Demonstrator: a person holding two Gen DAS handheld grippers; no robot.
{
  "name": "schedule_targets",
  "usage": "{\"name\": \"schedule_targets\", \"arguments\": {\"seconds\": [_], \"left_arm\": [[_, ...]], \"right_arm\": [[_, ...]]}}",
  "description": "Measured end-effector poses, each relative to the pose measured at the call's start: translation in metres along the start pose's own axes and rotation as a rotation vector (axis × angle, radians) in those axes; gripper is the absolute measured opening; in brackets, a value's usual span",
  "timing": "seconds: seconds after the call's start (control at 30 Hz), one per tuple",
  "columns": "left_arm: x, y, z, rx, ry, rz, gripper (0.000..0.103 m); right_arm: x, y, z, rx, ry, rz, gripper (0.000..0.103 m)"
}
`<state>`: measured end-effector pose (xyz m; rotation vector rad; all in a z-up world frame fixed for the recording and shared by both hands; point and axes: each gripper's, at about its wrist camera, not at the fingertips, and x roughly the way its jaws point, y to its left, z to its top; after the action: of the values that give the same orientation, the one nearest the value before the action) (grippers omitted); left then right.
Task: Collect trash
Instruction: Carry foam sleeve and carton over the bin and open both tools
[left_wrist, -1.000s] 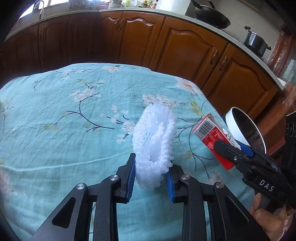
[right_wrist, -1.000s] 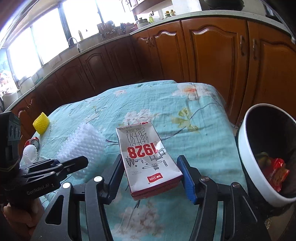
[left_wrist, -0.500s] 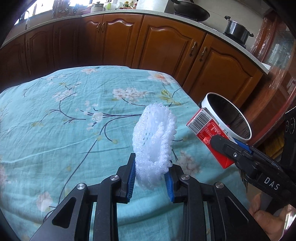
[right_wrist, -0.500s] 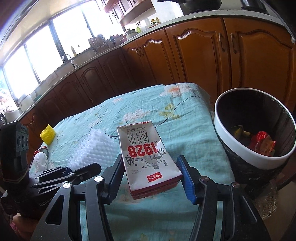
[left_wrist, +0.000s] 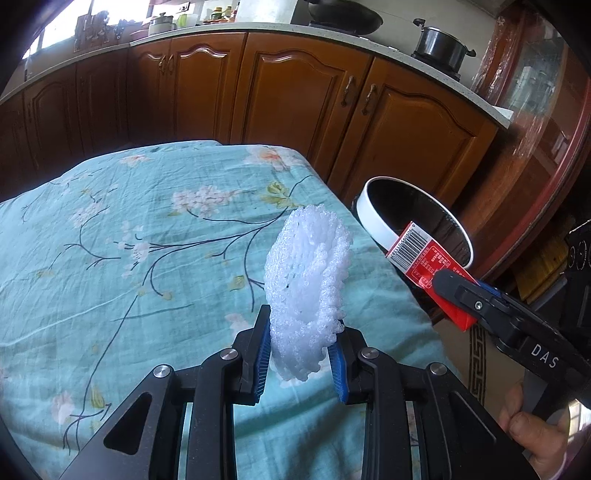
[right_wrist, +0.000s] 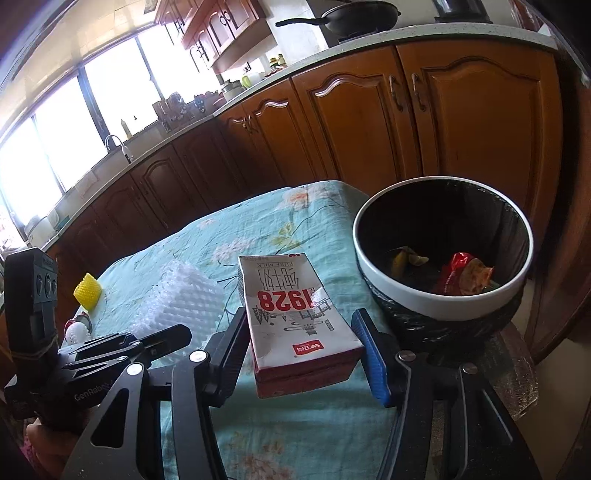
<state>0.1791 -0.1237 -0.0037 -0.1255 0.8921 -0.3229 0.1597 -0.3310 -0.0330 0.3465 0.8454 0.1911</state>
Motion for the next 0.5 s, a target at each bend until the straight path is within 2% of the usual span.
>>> {"name": "schedule_targets", "arguments": {"seconds": [0.5], "left_arm": [[0.029, -0.051, 0.03, 0.096, 0.023, -0.058, 0.026]], "right_arm": [[-0.026, -0.055, 0.011, 0.064, -0.058, -0.075, 0.056]]}}
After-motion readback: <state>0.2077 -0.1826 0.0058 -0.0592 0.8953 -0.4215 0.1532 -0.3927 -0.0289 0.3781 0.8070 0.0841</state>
